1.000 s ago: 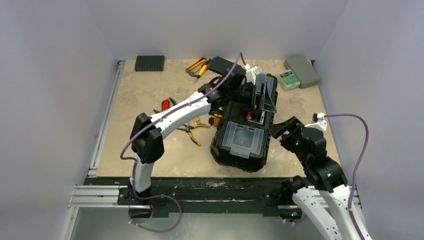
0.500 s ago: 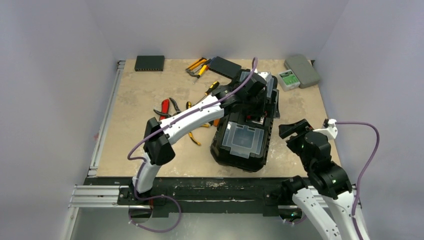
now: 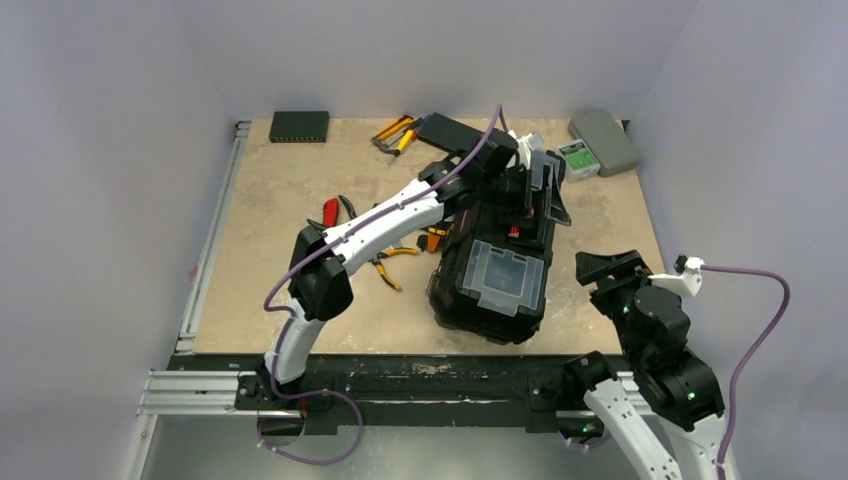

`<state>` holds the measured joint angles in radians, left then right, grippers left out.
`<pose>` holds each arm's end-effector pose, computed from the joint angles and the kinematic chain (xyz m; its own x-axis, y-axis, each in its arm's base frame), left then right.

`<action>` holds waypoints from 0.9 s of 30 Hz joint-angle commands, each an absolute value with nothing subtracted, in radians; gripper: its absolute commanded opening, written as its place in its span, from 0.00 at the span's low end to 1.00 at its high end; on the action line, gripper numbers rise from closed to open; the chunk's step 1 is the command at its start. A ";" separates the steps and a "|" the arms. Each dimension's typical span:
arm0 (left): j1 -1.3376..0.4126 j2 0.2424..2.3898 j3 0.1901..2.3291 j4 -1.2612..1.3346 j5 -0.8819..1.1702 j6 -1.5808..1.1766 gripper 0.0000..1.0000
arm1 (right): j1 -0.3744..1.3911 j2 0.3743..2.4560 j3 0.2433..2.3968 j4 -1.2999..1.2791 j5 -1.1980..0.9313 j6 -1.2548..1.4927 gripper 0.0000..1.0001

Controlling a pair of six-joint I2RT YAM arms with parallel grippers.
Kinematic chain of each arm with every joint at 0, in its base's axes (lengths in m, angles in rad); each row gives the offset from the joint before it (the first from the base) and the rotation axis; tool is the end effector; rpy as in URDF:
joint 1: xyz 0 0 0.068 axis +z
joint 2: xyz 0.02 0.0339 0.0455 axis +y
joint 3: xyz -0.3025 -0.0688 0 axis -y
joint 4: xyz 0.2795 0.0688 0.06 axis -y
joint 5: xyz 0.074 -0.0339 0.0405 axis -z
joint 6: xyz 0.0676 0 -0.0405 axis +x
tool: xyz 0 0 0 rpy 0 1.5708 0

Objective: Pack the tool kit

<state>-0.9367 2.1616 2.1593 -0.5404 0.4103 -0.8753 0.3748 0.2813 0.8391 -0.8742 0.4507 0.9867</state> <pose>0.3246 -0.4869 0.3538 -0.9186 0.0608 -0.3905 0.3681 0.4912 -0.7894 0.0693 -0.0044 0.3544 -0.1132 0.7624 -0.6371 0.2723 0.6405 0.7181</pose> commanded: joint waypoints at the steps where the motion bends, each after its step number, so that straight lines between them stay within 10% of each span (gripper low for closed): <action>1: -0.922 2.298 2.019 -0.452 0.588 -0.936 0.93 | 0.377 0.274 0.863 -0.879 0.445 0.971 0.70; 27: -0.835 2.158 1.690 0.253 0.774 -1.215 0.88 | 0.377 0.602 0.833 -0.473 0.134 0.800 0.58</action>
<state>-0.8177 2.0727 1.7615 0.1337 0.7464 -1.2865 0.3775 0.5213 0.7757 -0.5777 0.1360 0.8520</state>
